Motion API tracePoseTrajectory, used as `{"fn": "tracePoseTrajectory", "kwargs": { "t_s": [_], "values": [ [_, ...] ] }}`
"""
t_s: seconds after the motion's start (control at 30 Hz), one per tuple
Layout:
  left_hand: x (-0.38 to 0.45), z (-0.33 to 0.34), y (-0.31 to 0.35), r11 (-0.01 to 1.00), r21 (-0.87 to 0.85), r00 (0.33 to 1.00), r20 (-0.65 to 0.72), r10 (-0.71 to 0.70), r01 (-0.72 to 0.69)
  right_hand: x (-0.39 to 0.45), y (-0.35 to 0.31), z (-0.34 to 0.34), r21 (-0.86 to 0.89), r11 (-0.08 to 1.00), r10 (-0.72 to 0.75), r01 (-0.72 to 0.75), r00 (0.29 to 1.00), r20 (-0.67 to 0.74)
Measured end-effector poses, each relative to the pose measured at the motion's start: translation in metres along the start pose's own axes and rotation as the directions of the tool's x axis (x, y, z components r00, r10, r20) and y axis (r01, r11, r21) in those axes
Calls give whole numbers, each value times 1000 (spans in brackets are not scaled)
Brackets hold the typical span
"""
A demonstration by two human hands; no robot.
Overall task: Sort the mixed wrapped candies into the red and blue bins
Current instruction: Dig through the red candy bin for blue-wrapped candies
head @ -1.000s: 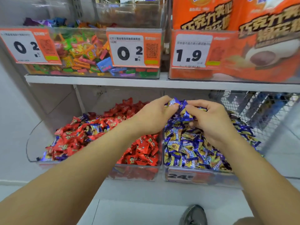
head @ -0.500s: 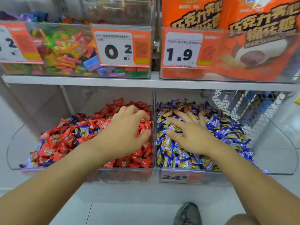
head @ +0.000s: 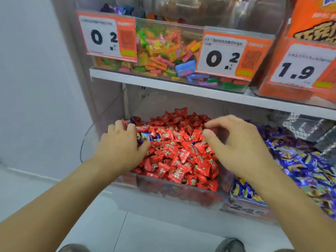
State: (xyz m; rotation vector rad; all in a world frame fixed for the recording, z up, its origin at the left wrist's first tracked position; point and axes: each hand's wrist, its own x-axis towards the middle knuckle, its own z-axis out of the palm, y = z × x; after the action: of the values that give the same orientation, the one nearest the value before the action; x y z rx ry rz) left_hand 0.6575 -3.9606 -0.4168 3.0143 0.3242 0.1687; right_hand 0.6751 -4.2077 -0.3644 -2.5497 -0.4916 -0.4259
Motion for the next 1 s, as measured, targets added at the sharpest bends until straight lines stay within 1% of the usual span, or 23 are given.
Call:
{"fn": "tracePoseTrajectory", "kwargs": {
  "t_s": [0.03,0.07,0.13,0.2,0.3,0.37,0.5,0.57,0.63,0.7,0.73,0.8,0.83,0.87,0.93,1.0],
  "values": [
    [3,1,-6,1000,-13,999,27,-25,25,6,-19,10,46,996,-73,72,997,37],
    [6,2,-12,999,-22,997,69,-40,41,15,-36,22,82,991,-119,109,985,121],
    [10,5,-23,998,-30,987,157,-41,46,38,-56,50,125,985,-156,123,939,307],
    [12,8,-33,999,-49,981,194,-7,17,61,-61,81,94,988,-148,119,895,421],
    [13,9,-43,995,-100,980,196,42,-23,81,-56,115,-9,992,-103,127,843,527],
    [15,8,-47,991,-131,984,169,61,-39,89,-55,128,-32,988,-107,153,807,581],
    [23,4,-50,989,-141,976,206,77,-48,99,-53,132,53,979,-179,195,713,678],
    [31,2,-50,985,-165,967,236,92,-54,101,-50,135,121,980,-197,158,689,697],
    [36,2,-49,970,-240,961,253,107,-45,103,-47,139,172,977,-212,126,675,707],
    [39,4,-48,950,-311,956,269,118,-30,102,-45,143,220,972,-214,77,671,710],
    [38,5,-48,946,-325,955,272,114,-20,102,-44,145,252,967,-206,31,681,703],
    [38,7,-47,938,-345,963,255,90,4,99,-41,151,338,939,-188,-57,739,647],
    [38,8,-46,931,-366,970,231,79,12,97,-41,152,376,924,-183,-76,774,607],
    [36,6,-44,917,-398,978,196,70,14,96,-41,151,405,911,-187,-73,802,567],
    [33,3,-37,865,-502,993,95,76,-18,94,-42,141,412,911,-212,-21,833,512],
    [29,-2,-26,810,-577,991,16,135,-100,91,-42,121,334,940,-226,63,851,474]
  ]
}}
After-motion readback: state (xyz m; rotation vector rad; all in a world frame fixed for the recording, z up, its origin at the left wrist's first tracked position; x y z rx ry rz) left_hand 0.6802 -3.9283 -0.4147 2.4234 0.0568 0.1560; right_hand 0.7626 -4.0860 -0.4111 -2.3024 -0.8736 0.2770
